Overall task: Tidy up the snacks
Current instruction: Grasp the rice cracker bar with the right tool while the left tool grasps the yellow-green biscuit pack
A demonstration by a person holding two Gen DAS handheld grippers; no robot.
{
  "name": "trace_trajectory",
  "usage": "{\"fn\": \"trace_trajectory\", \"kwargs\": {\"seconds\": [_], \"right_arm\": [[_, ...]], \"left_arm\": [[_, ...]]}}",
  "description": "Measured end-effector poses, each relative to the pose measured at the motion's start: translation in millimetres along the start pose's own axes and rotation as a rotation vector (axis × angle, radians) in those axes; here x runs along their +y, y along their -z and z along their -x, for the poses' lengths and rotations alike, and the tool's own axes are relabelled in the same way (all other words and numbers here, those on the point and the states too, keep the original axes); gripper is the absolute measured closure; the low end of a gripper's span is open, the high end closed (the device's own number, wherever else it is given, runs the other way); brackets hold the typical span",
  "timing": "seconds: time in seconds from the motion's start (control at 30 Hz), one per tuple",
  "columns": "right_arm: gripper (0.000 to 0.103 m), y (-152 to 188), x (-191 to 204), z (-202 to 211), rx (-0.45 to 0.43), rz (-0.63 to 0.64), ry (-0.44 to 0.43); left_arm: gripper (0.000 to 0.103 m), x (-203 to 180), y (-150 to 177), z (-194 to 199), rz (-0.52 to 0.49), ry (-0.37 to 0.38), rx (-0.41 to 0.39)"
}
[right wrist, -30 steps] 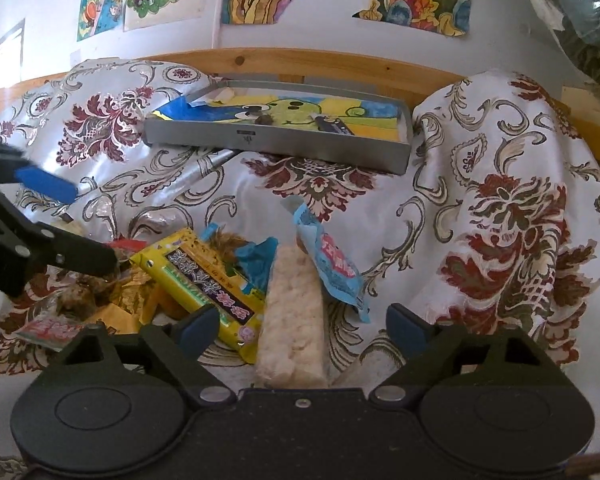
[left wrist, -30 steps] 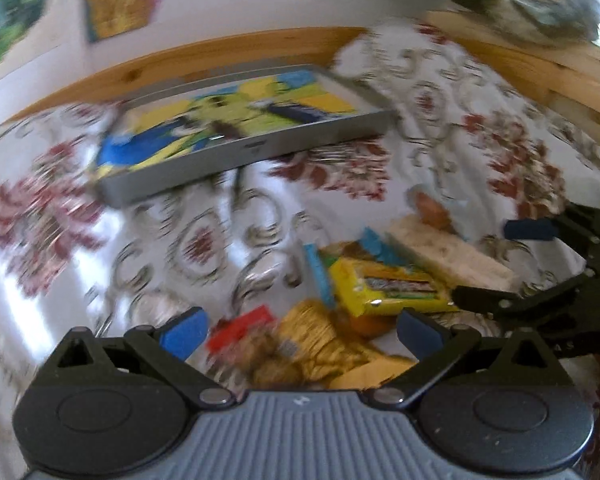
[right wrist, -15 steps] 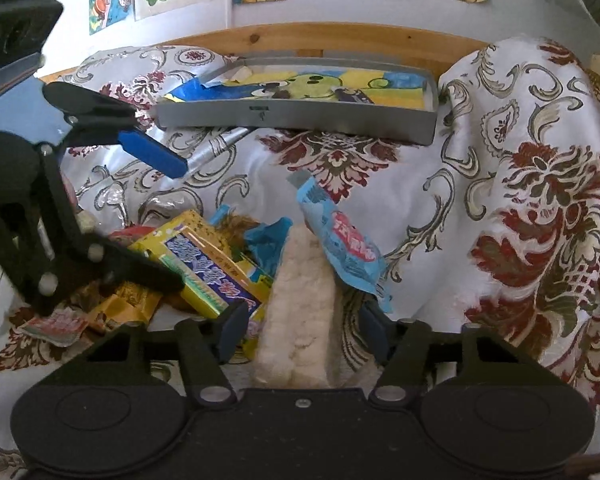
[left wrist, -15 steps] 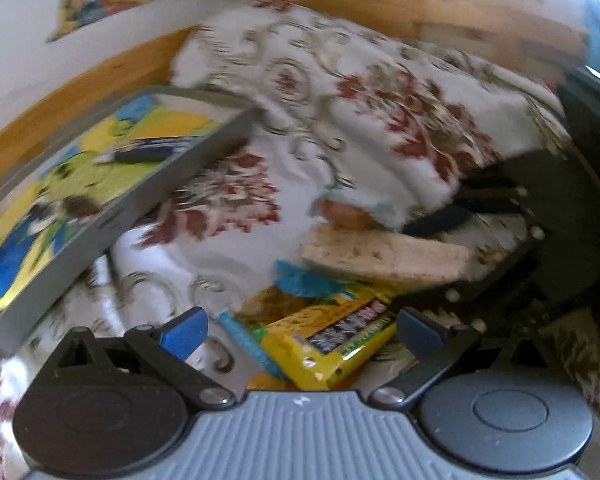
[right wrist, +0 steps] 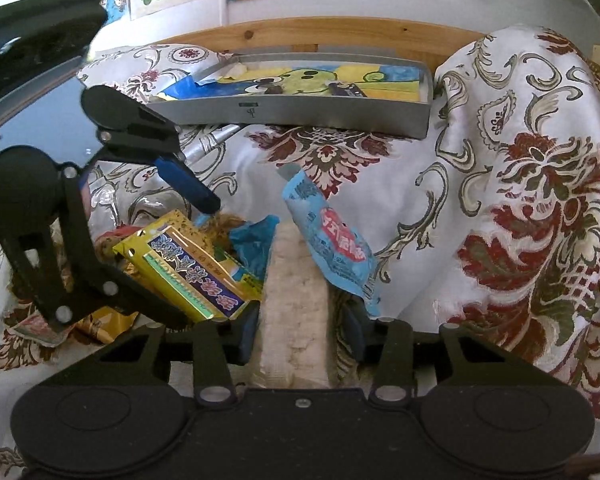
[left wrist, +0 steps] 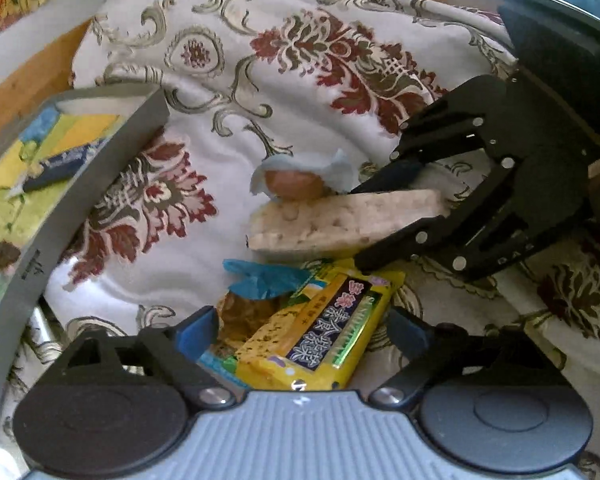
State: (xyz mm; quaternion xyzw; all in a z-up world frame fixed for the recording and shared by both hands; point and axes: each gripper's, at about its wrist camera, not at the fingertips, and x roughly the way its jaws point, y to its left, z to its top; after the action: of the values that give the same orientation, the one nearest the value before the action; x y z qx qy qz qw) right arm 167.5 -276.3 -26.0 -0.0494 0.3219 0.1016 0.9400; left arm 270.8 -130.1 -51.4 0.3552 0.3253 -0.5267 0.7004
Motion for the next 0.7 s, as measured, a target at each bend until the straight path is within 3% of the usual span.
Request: {"fn": "trace_trajectory", "kwargs": {"seconds": [0.13, 0.43, 0.7], "right_arm": [[0.061, 0.4, 1.4, 0.6, 0.002, 0.006, -0.005], [0.063, 0.0, 2.3, 1.6, 0.003, 0.022, 0.001], [0.067, -1.2, 6.4, 7.4, 0.021, 0.055, 0.020]], "left_arm": [[0.025, 3.4, 0.7, -5.7, -0.004, 0.042, 0.048], [0.044, -11.1, -0.7, 2.0, 0.007, 0.002, 0.096], [0.050, -35.6, 2.9, 16.2, 0.200, -0.112, 0.105]]}}
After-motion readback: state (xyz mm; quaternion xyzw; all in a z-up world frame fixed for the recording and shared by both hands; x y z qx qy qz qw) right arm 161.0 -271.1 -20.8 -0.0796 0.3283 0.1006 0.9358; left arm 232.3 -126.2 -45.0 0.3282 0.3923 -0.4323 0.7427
